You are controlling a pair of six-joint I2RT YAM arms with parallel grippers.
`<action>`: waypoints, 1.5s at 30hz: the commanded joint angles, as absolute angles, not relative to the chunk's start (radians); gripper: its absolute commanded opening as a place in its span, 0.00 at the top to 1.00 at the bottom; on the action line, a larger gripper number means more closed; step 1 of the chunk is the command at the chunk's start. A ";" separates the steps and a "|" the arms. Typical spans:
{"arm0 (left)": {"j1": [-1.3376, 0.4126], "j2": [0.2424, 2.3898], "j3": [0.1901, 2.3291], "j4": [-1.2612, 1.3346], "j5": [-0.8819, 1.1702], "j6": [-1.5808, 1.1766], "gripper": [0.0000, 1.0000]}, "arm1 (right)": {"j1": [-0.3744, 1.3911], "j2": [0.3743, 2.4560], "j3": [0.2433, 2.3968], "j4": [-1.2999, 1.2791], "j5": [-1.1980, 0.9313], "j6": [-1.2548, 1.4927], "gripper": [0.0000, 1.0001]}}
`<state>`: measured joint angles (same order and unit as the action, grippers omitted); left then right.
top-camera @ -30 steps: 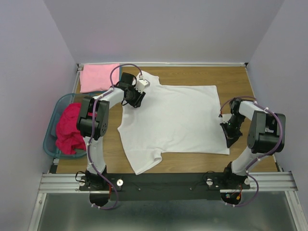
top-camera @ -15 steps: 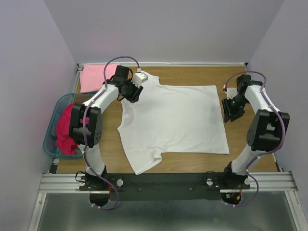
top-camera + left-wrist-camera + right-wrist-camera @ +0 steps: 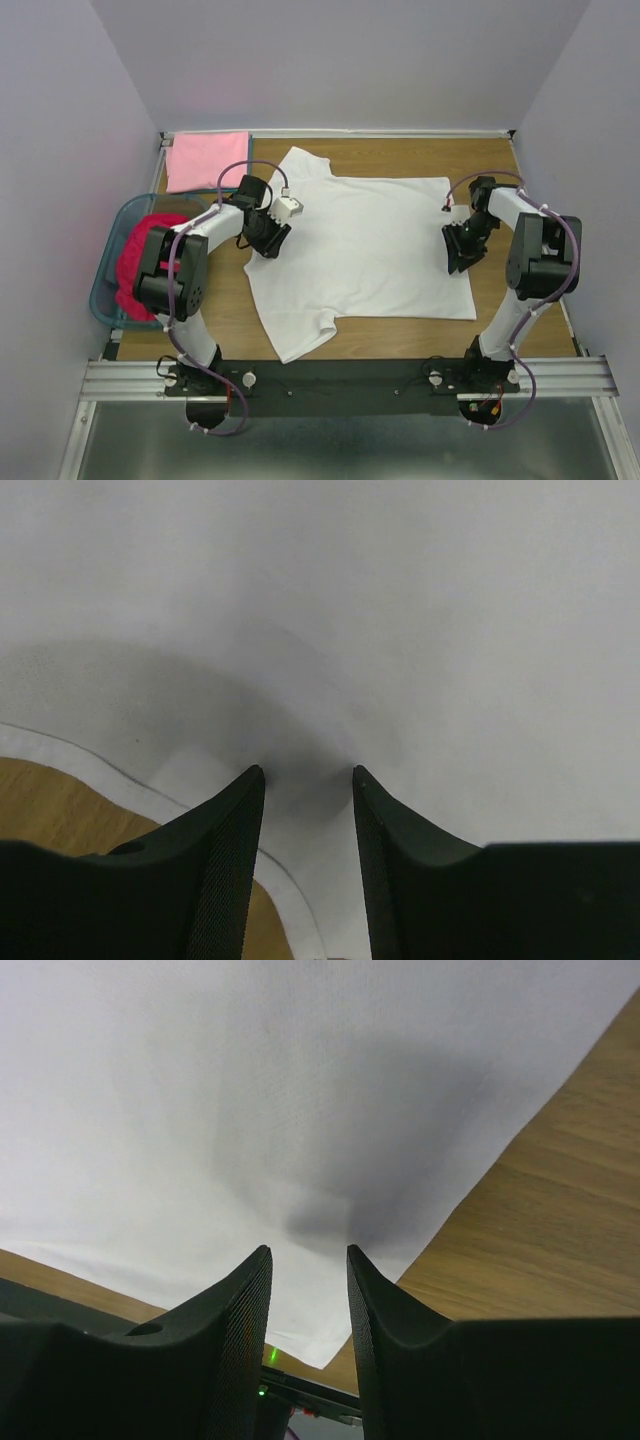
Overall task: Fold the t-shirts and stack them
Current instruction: Flatten the tshirt out, then fold the tshirt
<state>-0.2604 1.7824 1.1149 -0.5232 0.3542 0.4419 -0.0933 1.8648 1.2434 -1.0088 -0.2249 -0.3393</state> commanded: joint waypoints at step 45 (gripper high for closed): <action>-0.178 2.600 2.431 -0.321 0.287 0.071 0.13 | -0.133 2.554 2.323 -0.844 -0.305 -0.124 0.35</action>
<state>-0.1864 2.5771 2.3989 -0.3241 0.3573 0.1207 -0.1303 2.5256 2.3047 -0.8764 -0.2905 -0.1452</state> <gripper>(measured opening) 0.870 0.647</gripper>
